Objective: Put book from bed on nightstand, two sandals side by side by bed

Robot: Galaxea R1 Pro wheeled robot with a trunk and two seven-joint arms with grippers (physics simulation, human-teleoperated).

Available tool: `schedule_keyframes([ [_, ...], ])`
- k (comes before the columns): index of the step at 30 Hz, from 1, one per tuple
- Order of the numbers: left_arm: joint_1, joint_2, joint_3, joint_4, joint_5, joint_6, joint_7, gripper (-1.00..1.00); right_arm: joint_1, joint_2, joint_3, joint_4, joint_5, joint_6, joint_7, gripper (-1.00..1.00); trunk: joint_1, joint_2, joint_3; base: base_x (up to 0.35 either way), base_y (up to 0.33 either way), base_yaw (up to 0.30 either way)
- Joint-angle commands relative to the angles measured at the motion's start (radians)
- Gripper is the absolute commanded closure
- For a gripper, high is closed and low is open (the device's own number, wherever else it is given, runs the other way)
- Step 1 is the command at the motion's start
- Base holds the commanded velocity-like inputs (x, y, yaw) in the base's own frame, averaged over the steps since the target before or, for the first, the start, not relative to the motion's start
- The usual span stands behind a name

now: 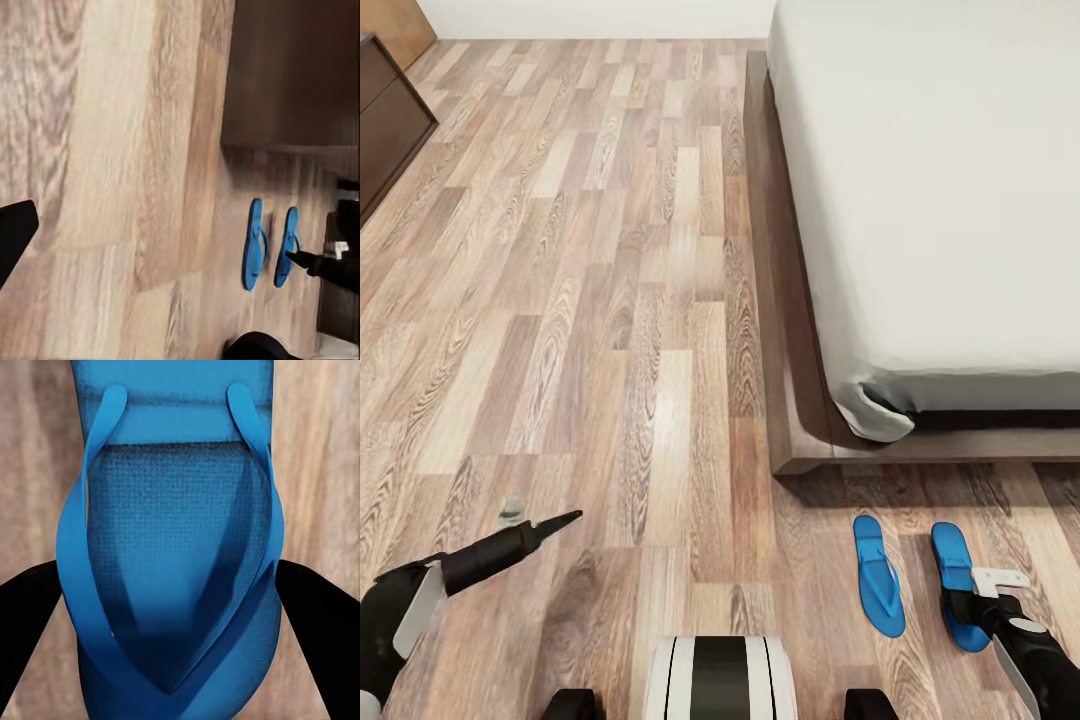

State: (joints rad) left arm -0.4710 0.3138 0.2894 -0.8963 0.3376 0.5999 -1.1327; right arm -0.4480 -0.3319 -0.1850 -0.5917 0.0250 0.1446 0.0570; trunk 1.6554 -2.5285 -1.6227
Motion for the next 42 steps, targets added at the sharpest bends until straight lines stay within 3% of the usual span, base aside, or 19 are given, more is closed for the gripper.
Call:
schedule_keyframes([
  [1, 0.0, -0.003, -0.001, -0.087, 0.007, 0.057, -0.009, -1.0, 0.0, 0.001, -0.005, -0.002, 0.003, 0.006, 0.007, 1.0, 0.0, 0.0, -0.001, 0.0, 0.0, 0.0],
  [3, 0.001, -0.023, -0.003, -0.146, 0.007, 0.085, -0.01, -1.0, 0.0, 0.001, -0.005, -0.002, 0.003, 0.006, 0.008, 1.0, 0.0, 0.0, -0.001, 0.0, 0.0, 0.0],
  [5, 0.002, -0.065, -0.005, -0.171, -0.003, 0.095, 0.007, -1.0, 0.0, 0.001, -0.005, -0.002, 0.002, 0.006, 0.008, 1.0, 0.0, 0.0, -0.001, 0.0, 0.0, 0.0],
  [10, 0.002, -0.097, -0.009, -0.171, -0.019, 0.098, 0.04, -1.0, 0.0, 0.001, -0.005, -0.002, 0.004, 0.006, 0.006, 1.0, 0.0, 0.0, -0.001, 0.0, 0.0, 0.0],
  [42, 0.003, -0.101, -0.004, -0.142, -0.016, 0.1, 0.054, -1.0, 0.0, 0.001, -0.005, 0.0, 0.006, 0.006, 0.006, 1.0, 0.0, 0.0, -0.001, 0.052, 0.057, 0.0],
])
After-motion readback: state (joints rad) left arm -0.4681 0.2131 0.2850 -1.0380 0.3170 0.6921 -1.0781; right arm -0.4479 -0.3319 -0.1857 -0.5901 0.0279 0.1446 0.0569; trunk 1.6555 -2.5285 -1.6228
